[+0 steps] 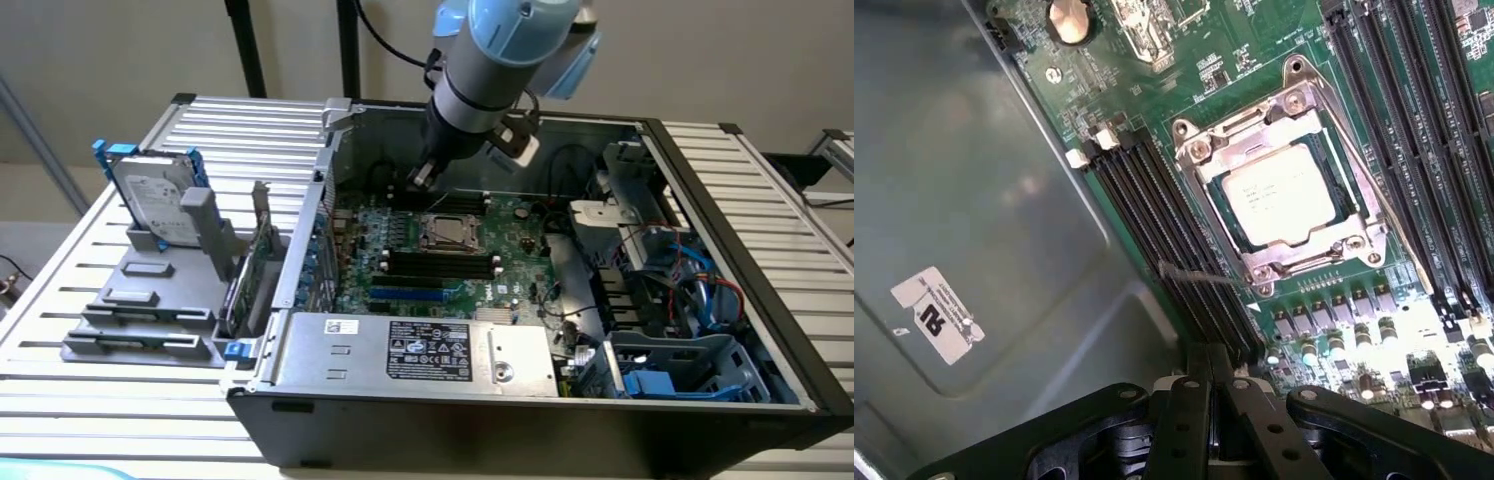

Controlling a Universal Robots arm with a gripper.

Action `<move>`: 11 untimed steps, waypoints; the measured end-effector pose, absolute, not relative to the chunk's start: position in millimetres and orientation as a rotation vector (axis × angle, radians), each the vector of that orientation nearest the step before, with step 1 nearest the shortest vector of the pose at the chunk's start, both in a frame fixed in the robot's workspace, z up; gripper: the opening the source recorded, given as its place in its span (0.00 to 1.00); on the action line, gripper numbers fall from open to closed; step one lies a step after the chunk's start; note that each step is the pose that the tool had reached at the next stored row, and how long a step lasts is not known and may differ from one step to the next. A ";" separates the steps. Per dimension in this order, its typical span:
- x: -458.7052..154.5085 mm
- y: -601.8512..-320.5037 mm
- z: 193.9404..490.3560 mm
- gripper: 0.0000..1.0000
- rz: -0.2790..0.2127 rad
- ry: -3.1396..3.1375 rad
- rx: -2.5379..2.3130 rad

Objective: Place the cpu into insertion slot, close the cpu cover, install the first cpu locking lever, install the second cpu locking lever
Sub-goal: 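Install the first cpu locking lever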

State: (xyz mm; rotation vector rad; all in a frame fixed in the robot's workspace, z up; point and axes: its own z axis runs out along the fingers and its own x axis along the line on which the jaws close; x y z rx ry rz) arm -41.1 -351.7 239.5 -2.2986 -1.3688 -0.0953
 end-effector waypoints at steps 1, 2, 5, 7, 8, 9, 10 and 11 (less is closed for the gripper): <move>-41.1 -351.9 238.6 0.11 -0.098 -1.360 -2.304; -41.0 -351.9 237.4 0.11 -0.101 -1.350 -2.310; -41.0 -352.2 232.8 0.11 -0.110 -1.326 -2.326; -41.0 -352.8 230.1 0.11 -0.116 -1.326 -2.328; -41.1 -353.4 228.9 0.11 -0.118 -1.327 -2.329; -41.2 -353.9 227.5 0.11 -0.121 -1.328 -2.330; -41.6 -354.5 225.9 0.11 -0.122 -1.327 -2.330; -42.2 -354.7 224.6 0.11 -0.122 -1.327 -2.330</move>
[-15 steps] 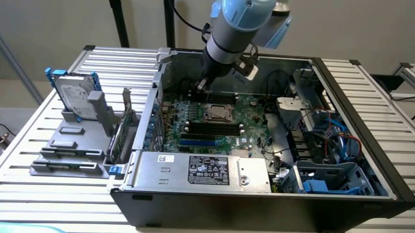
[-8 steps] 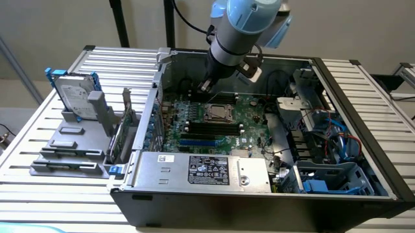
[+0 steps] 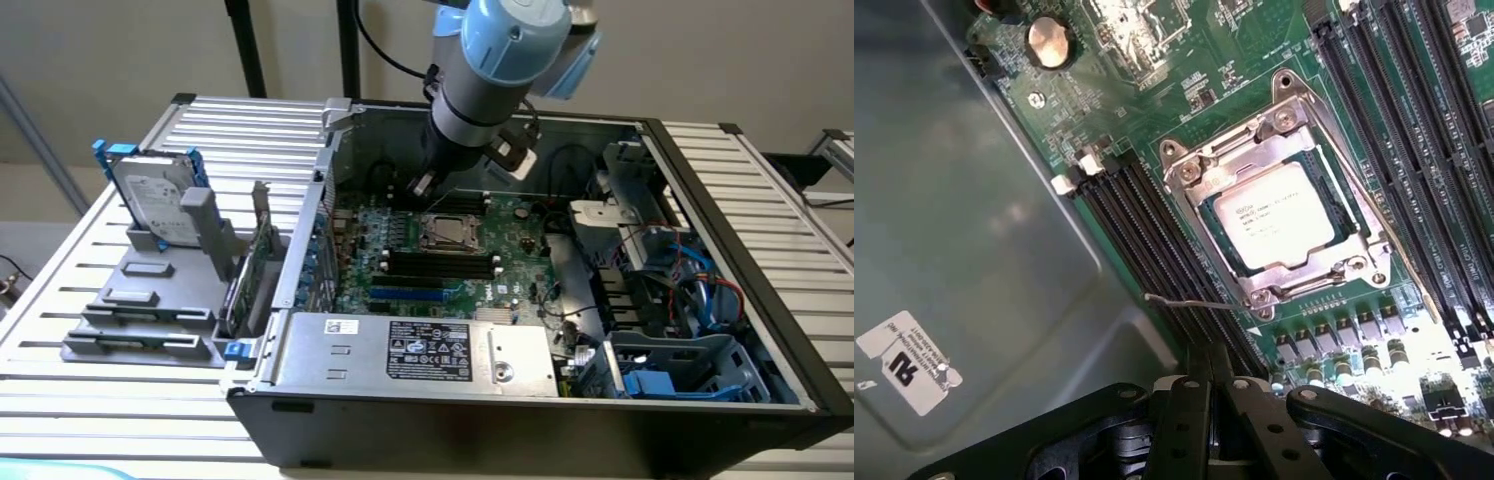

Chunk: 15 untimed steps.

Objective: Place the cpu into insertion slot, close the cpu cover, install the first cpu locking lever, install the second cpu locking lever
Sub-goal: 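Install the first cpu locking lever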

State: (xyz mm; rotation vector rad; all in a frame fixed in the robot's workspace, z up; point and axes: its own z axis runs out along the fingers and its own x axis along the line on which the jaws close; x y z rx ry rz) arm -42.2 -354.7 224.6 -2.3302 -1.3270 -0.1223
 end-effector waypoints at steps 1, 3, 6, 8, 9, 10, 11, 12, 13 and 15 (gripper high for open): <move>-42.5 -354.7 223.6 0.11 -0.122 -1.327 -2.330; -43.1 -354.7 222.5 0.11 -0.122 -1.327 -2.330; -44.3 -354.7 219.6 0.11 -0.123 -1.327 -2.330; -45.2 -354.7 216.7 0.11 -0.124 -1.328 -2.331; -45.4 -354.7 215.3 0.11 -0.126 -1.328 -2.331; -45.4 -354.7 214.2 0.11 -0.127 -1.329 -2.331; -45.4 -354.7 212.9 0.11 -0.128 -1.330 -2.331; -45.4 -354.7 211.4 0.11 -0.130 -1.330 -2.332; -45.4 -354.7 209.9 0.11 -0.132 -1.331 -2.332; -45.5 -354.7 207.0 0.11 -0.135 -1.332 -2.333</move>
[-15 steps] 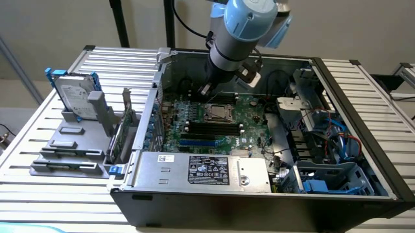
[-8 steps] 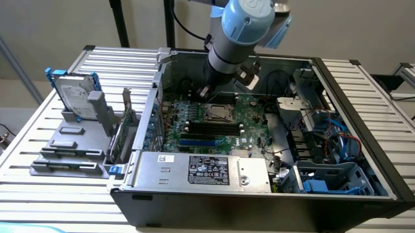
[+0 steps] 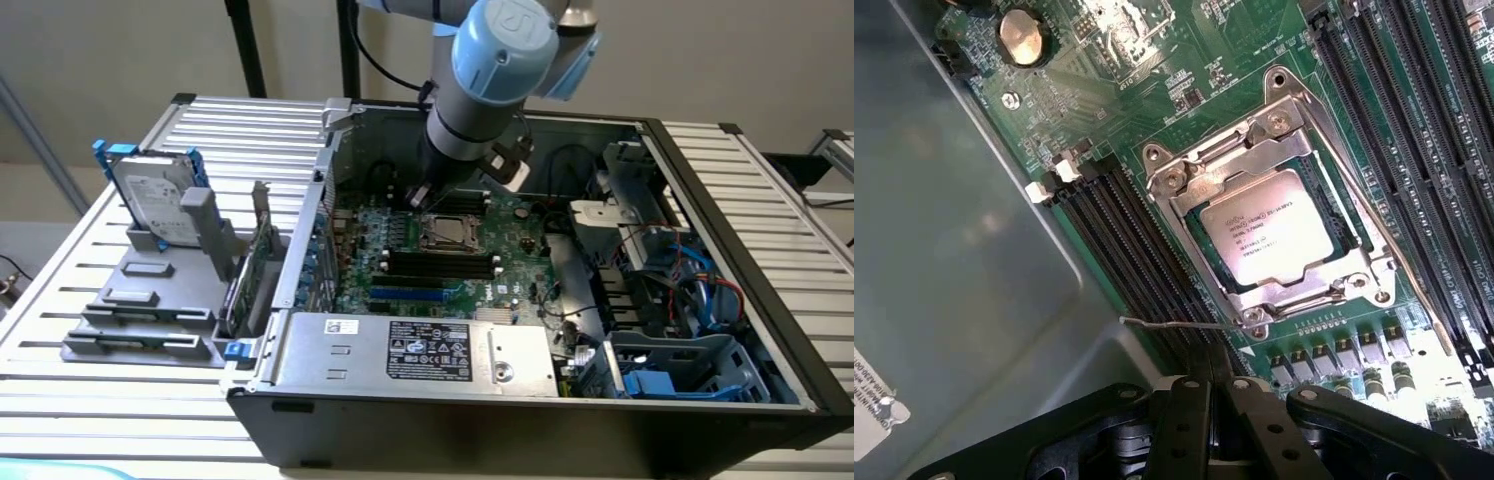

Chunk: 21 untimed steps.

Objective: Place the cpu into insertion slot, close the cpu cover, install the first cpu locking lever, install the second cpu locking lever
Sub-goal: 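Install the first cpu locking lever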

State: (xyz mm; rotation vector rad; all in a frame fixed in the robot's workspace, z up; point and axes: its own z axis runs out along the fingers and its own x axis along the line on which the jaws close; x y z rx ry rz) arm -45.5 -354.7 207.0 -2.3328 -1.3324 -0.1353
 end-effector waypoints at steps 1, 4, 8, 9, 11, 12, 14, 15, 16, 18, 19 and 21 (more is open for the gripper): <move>-45.5 -354.7 205.6 0.11 -0.136 -1.333 -2.333; -45.7 -354.7 203.6 0.11 -0.137 -1.333 -2.333; -45.7 -354.6 202.2 0.11 -0.136 -1.333 -2.333; -45.7 -354.6 202.0 0.11 -0.136 -1.333 -2.333; -45.7 -354.4 201.4 0.11 -0.136 -1.333 -2.333; -45.7 -354.2 201.1 0.11 -0.137 -1.333 -2.333; -45.7 -353.9 200.3 0.11 -0.137 -1.333 -2.333; -45.7 -353.7 199.7 0.11 -0.137 -1.333 -2.333; -45.7 -353.4 199.2 0.11 -0.137 -1.333 -2.333; -45.7 -352.9 198.3 0.11 -0.137 -1.333 -2.333; -45.7 -352.5 197.8 0.11 -0.137 -1.333 -2.334; -45.7 -351.8 197.3 0.11 -0.137 -1.334 -2.334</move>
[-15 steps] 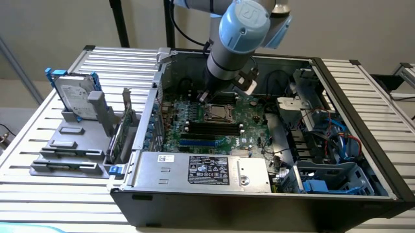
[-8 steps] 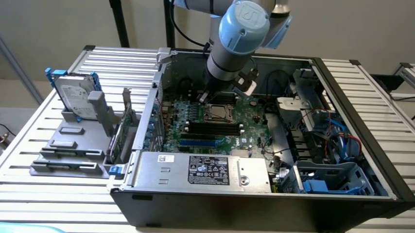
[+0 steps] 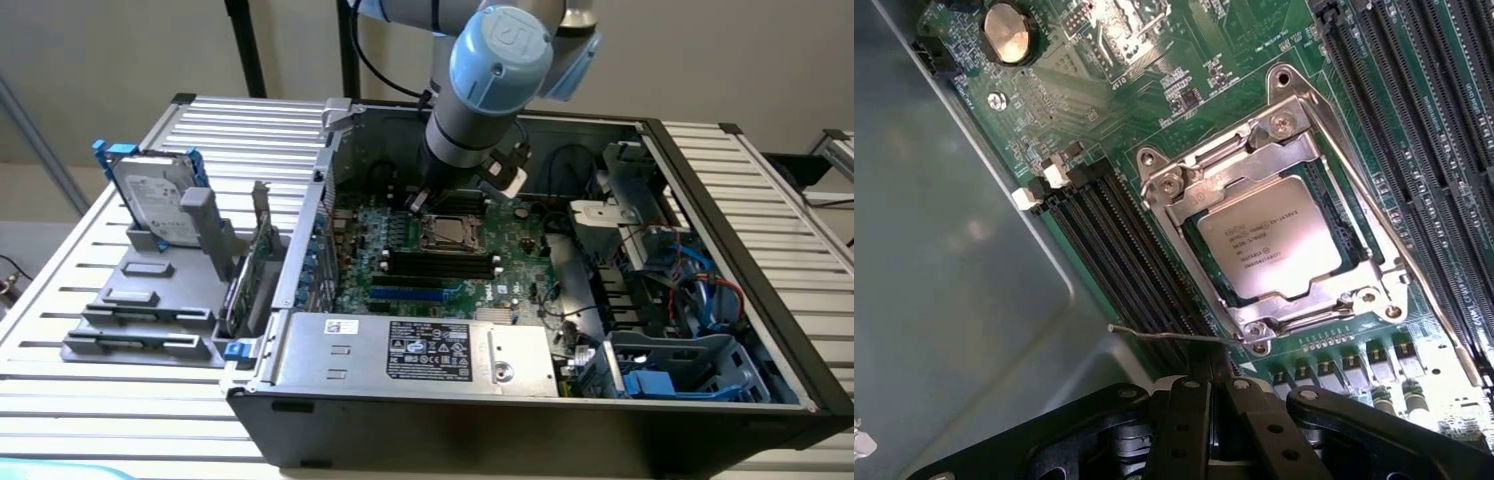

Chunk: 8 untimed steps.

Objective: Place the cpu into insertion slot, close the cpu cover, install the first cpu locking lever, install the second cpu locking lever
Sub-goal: 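Install the first cpu locking lever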

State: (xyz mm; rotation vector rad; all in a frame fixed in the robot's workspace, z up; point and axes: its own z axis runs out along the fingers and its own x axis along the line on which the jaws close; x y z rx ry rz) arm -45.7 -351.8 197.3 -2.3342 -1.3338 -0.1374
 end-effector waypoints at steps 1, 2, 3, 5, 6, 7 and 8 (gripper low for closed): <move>-45.7 -351.3 197.0 0.11 -0.137 -1.334 -2.334; -45.7 -350.8 196.8 0.11 -0.137 -1.334 -2.335; -45.7 -350.4 196.6 0.11 -0.137 -1.334 -2.335; -45.5 -349.8 196.3 0.11 -0.136 -1.335 -2.336; -45.4 -349.7 196.2 0.11 -0.135 -1.336 -2.338; -45.4 -349.7 196.2 0.11 -0.133 -1.337 -2.340; -45.4 -349.7 196.2 0.11 -0.132 -1.337 -2.342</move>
